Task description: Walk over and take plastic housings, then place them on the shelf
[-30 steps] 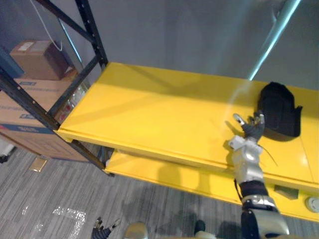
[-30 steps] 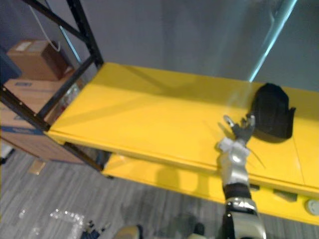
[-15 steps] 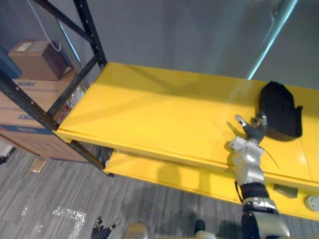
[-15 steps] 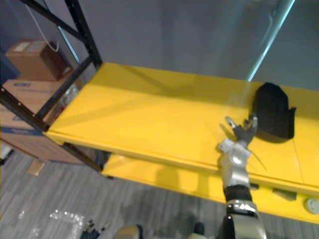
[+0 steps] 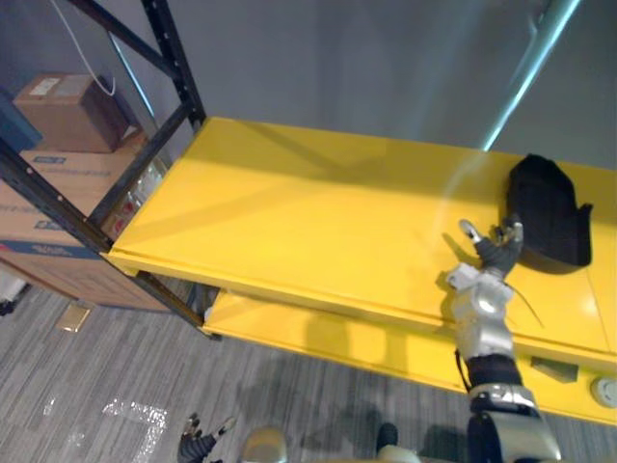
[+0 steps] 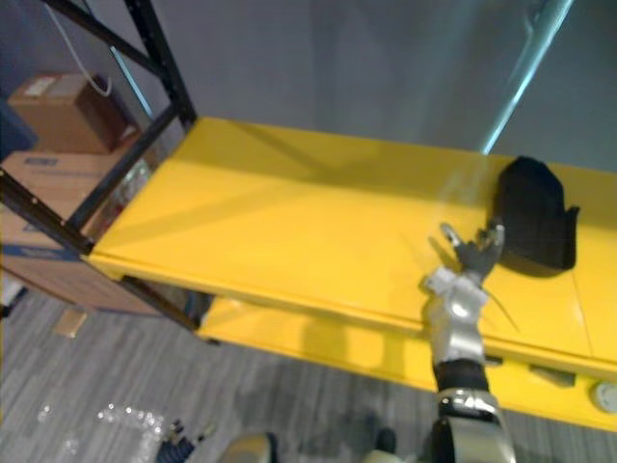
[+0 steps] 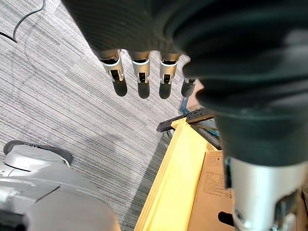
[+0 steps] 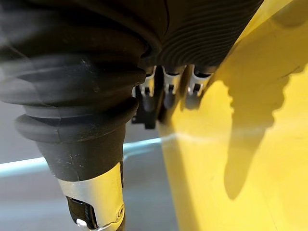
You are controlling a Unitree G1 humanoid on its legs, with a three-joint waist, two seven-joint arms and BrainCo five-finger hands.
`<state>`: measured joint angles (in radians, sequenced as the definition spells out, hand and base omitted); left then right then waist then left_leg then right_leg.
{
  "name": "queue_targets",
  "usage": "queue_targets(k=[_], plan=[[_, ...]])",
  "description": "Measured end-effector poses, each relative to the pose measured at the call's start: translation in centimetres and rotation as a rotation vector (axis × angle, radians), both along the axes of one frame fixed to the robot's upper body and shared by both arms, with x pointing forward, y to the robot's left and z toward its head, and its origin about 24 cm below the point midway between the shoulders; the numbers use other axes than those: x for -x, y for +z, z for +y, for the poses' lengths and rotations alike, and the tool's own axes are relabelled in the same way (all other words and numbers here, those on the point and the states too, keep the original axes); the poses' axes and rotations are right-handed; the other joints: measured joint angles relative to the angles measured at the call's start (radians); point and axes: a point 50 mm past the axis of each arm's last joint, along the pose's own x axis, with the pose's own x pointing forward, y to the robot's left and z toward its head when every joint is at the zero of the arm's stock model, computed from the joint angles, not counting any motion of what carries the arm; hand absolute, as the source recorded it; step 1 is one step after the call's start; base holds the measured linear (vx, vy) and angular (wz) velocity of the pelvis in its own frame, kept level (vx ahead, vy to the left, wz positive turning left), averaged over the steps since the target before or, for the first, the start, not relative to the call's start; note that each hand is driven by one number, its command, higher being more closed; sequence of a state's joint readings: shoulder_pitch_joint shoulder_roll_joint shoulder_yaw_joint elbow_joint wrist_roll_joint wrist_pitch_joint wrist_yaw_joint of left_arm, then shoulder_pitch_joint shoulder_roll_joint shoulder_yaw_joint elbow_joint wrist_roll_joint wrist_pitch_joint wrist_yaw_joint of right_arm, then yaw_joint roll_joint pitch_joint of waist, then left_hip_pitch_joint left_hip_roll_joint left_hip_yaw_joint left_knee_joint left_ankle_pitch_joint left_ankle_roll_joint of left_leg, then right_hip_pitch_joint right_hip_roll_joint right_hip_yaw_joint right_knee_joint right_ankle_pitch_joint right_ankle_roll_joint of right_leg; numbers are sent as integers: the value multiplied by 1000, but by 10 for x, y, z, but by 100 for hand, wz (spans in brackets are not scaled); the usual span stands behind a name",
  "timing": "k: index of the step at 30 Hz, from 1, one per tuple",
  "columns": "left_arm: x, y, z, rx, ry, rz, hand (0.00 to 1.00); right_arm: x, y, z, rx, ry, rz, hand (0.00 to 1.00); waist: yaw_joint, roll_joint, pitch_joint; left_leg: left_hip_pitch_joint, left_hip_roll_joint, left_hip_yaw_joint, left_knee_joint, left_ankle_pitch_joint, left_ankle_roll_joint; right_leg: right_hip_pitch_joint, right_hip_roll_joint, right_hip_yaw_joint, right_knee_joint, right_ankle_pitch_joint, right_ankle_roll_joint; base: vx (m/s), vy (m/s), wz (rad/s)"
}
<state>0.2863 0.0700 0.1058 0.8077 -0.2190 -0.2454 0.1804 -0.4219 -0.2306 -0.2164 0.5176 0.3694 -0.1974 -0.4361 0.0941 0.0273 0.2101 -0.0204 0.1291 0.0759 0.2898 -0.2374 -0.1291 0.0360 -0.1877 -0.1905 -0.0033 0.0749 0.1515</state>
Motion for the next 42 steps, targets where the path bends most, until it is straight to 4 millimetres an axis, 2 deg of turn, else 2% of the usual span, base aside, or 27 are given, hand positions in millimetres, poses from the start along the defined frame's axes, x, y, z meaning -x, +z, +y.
queue_targets(k=[4,8,10,14,17,21,23,24,28,30,32,36,39,42], plan=[[0,0,0,0,0,0,0,1,-2,0,3,15,2,0,0,0,0,0,0,-1,2,0,0,0,0,0,3,-1,1,0,0,0],[0,0,0,0,-1,-1,0,-1,2,6,34,137,-43,0,-1,0,0,-1,1,-1,4,0,0,-1,0,1,4,-2,3,0,0,0],[0,0,0,1,0,-1,0,0,11,13,72,233,-101,0,-2,0,0,-3,1,-1,4,0,0,-2,0,1,4,-2,3,0,0,0],[0,1,3,0,11,-3,0,2,42,42,203,521,-259,0,-10,-5,2,-8,1,-4,2,-1,1,-4,4,-2,2,-3,4,2,-4,2],[4,1,11,-15,45,2,0,8,64,62,277,640,-396,0,-19,-28,6,-16,9,-9,9,-5,-2,-4,12,-5,-3,-3,4,7,-6,4],[7,2,16,-36,59,5,0,30,87,63,367,580,-533,0,-18,-53,-5,-13,20,8,12,-15,-8,-3,26,4,-7,-3,2,15,3,-7],[6,4,18,-49,73,-11,0,46,95,56,417,510,-578,0,-21,-62,-10,-4,27,25,13,-22,-10,-5,34,21,-9,-4,1,43,18,-26],[6,5,20,-62,91,-21,0,58,96,46,444,441,-585,0,-28,-69,-15,6,31,41,7,-25,-11,-6,37,35,-10,-4,0,27,4,-26],[0,10,22,-103,114,-69,0,89,79,7,473,224,-480,0,-68,-89,-30,26,42,94,-5,-33,-14,-26,47,87,-10,-5,-1,27,4,-42],[-10,16,21,-123,125,-120,0,112,54,-12,442,150,-362,0,-96,-89,-39,40,50,129,-9,-40,-19,-37,56,120,-8,-5,-2,31,3,-40],[-21,21,20,-133,128,-159,0,128,37,-20,399,111,-292,0,-122,-85,-41,63,55,153,-20,-41,-20,-37,62,143,-8,-4,-2,33,2,-37],[-50,36,11,-134,119,-274,0,157,9,-21,301,23,-200,0,-163,-64,-59,92,56,193,-39,-42,-22,-41,67,176,-8,-2,-4,13,11,-28],[-62,43,0,-124,63,-320,0,171,-10,-17,238,-48,-122,0,-163,-53,-71,94,56,207,-41,-42,-22,-52,68,190,-7,0,-4,-8,13,-12],[-65,45,-14,-101,1,-333,0,182,-30,-9,217,-111,-39,0,-165,-46,-74,94,55,209,-42,-41,-22,-54,68,193,-7,1,-4,-4,2,-3]])
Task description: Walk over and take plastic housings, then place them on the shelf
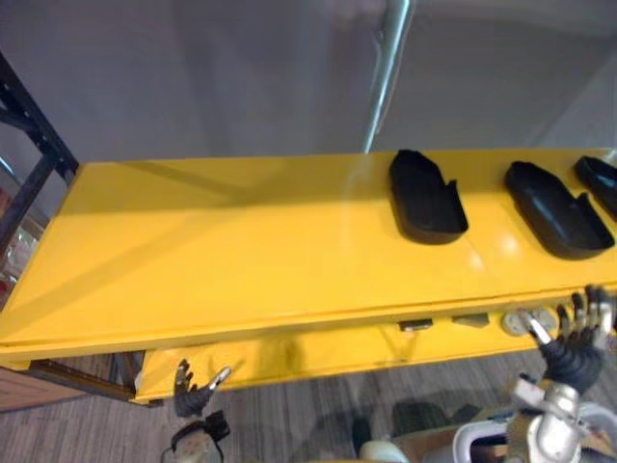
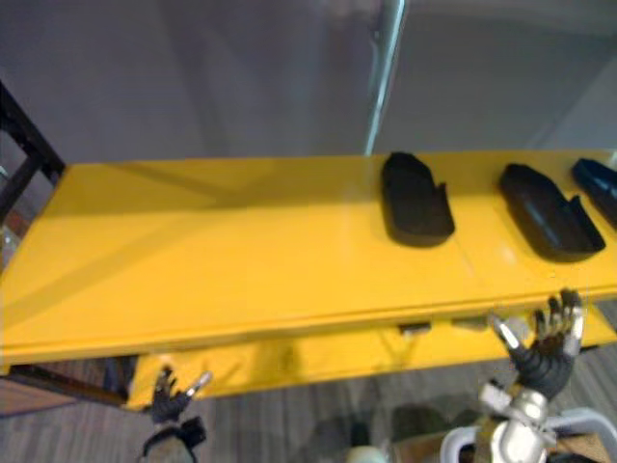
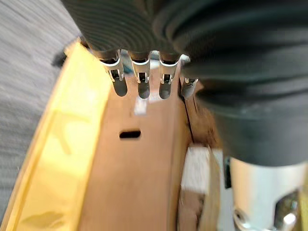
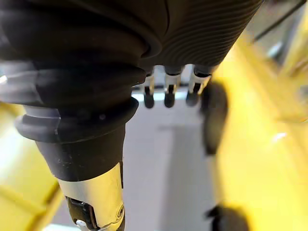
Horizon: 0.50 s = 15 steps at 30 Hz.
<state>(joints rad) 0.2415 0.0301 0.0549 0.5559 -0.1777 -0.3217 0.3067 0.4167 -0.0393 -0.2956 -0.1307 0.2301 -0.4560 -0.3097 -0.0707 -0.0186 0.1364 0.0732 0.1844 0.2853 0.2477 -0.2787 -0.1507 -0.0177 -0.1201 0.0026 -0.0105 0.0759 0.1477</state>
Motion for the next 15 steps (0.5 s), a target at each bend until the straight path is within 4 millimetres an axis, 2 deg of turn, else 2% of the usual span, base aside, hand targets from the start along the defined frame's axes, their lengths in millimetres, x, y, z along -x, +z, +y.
queue_targets(k=[3,6,12,15], plan=[[4,-1,-9,10,-38,13,0,2,-8,7,-22,-18,12,0,0,4,6,-4,0,1,0,0,0,-5,-1,2,2,1,-1,0,0,0],[5,-3,-17,21,-77,33,0,-3,-6,13,-32,-25,-26,0,1,12,35,-30,-2,3,7,1,1,-42,-2,15,22,0,-1,-31,8,-7],[-12,2,-35,25,-193,-4,0,-18,1,22,-42,-35,-82,0,2,14,144,-85,0,2,38,0,4,-96,1,24,45,1,-2,-16,2,0],[-19,5,-40,-8,-272,-17,0,-21,2,26,-48,-32,-89,0,2,7,162,-94,0,4,40,-3,5,-109,2,30,46,0,-3,22,12,-5]])
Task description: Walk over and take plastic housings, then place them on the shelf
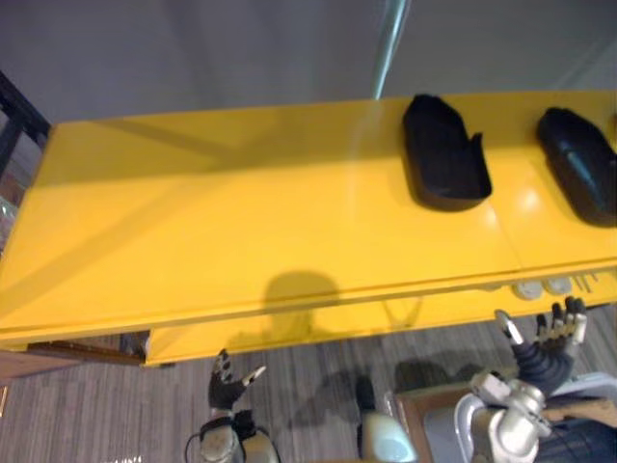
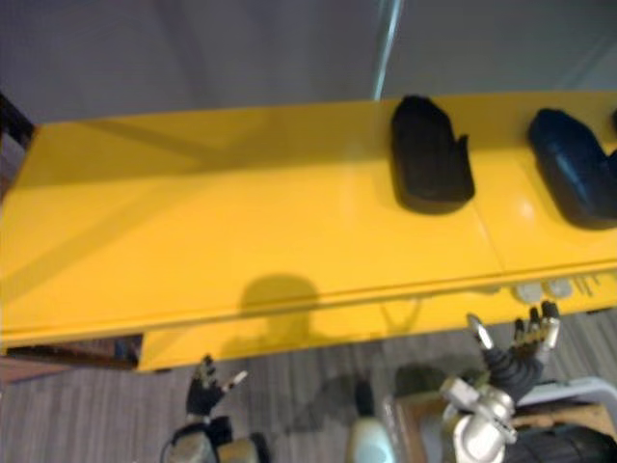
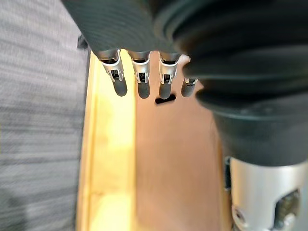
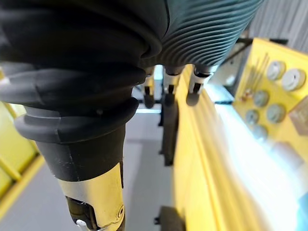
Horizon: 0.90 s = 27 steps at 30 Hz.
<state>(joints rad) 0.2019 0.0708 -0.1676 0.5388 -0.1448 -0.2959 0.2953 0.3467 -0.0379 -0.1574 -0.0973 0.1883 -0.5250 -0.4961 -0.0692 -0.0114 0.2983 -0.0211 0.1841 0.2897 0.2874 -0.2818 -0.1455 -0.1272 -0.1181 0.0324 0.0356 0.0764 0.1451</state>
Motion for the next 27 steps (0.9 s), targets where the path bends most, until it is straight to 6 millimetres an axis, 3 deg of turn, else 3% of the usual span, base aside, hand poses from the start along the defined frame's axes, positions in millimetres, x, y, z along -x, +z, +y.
queue_targets(k=[6,8,10,14,19,24,27], plan=[[-3,-7,-2,-30,-82,32,0,-6,3,7,23,43,-11,0,1,-2,37,20,20,18,90,-53,20,-16,29,75,41,-6,-3,34,52,-35],[2,-12,1,-35,-76,55,0,-11,9,10,55,76,-36,0,4,-7,47,16,13,-58,168,-84,45,-36,50,139,79,-16,0,-39,81,-105],[11,-14,5,-43,-65,65,0,-22,21,15,105,151,-96,0,8,-7,48,9,-3,-171,241,-156,56,-78,96,236,110,-28,11,-69,93,-138],[6,-12,6,-50,-69,51,0,-32,34,15,158,200,-163,0,2,-8,50,5,-29,-197,254,-240,56,-131,119,320,106,3,39,-112,128,-74],[-1,-8,5,-84,-133,14,0,-34,32,14,141,139,-130,0,4,-16,50,1,-60,-193,263,-247,67,-115,86,327,59,43,48,-63,65,-7],[-12,-2,-7,-135,-341,-23,0,-31,25,9,115,45,-69,0,-4,-19,48,12,-53,-165,264,-249,64,-117,102,358,42,67,53,14,-12,-19],[-22,3,-23,-127,-444,-57,0,-27,20,4,99,6,-27,0,-39,-24,46,33,-53,-131,262,-260,68,-118,113,391,39,74,58,12,-3,-44]])
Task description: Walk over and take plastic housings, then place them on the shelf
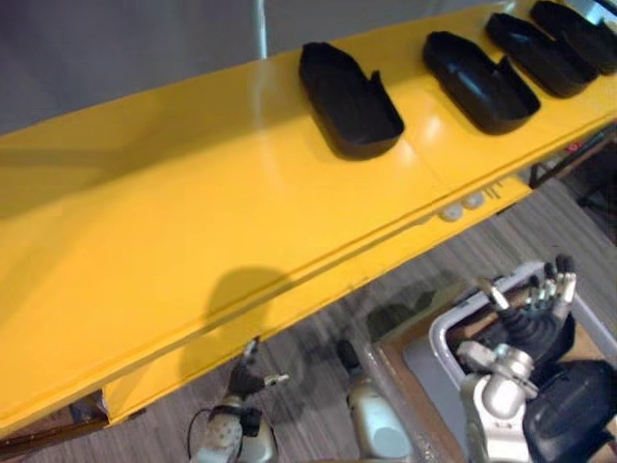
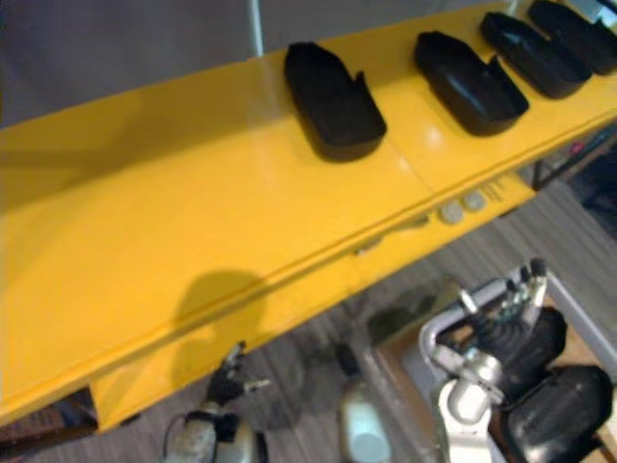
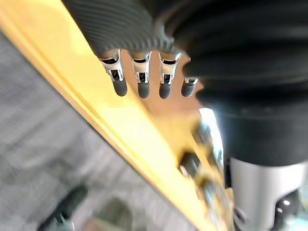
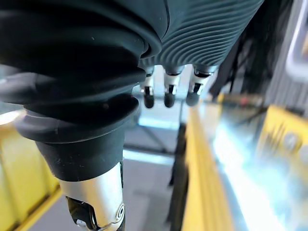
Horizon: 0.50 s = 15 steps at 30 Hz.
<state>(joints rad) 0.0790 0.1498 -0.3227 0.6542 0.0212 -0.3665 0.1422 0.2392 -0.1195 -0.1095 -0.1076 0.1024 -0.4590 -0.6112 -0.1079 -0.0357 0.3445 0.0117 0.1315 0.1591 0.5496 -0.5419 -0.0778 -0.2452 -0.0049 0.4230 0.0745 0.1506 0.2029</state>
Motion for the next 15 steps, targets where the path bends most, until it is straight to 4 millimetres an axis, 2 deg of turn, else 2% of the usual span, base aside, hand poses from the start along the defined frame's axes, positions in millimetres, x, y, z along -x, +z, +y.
queue_targets(k=[3,6,8,11,13,14,15], plan=[[-17,11,-22,-12,-126,-59,0,14,-10,-7,-3,-28,54,0,-39,-8,-4,22,2,48,8,-18,4,-4,18,48,-11,8,-7,5,10,-53],[-26,16,-34,-16,-166,-74,0,22,-16,-4,-3,18,69,0,-74,-19,-12,23,-1,71,-1,-18,5,-24,21,56,-14,17,-19,26,-10,-30],[-27,17,-42,3,-152,-72,0,21,-15,-2,10,66,60,0,-77,-17,-13,21,-3,71,-6,-18,5,-33,23,58,-11,19,-16,53,-22,-13],[-26,18,-43,55,-46,-71,0,4,-5,7,9,171,1,0,-61,-11,-13,14,-7,40,-15,-14,4,-39,25,48,-8,21,-12,62,-33,8],[-28,26,-41,75,3,-112,0,-14,6,15,26,237,-54,0,-36,-7,-14,-22,-17,-35,24,-15,5,-70,35,37,34,10,-8,47,-51,18],[-32,33,-36,99,54,-145,0,-27,10,19,35,268,-69,0,-13,-3,-11,-60,-24,-102,85,-26,11,-94,50,27,87,-14,-10,24,-71,23],[-35,40,-30,115,92,-180,0,-37,12,20,39,278,-64,0,6,11,-4,-83,-17,-160,163,-50,13,-102,74,8,139,-33,-5,14,-61,21]])
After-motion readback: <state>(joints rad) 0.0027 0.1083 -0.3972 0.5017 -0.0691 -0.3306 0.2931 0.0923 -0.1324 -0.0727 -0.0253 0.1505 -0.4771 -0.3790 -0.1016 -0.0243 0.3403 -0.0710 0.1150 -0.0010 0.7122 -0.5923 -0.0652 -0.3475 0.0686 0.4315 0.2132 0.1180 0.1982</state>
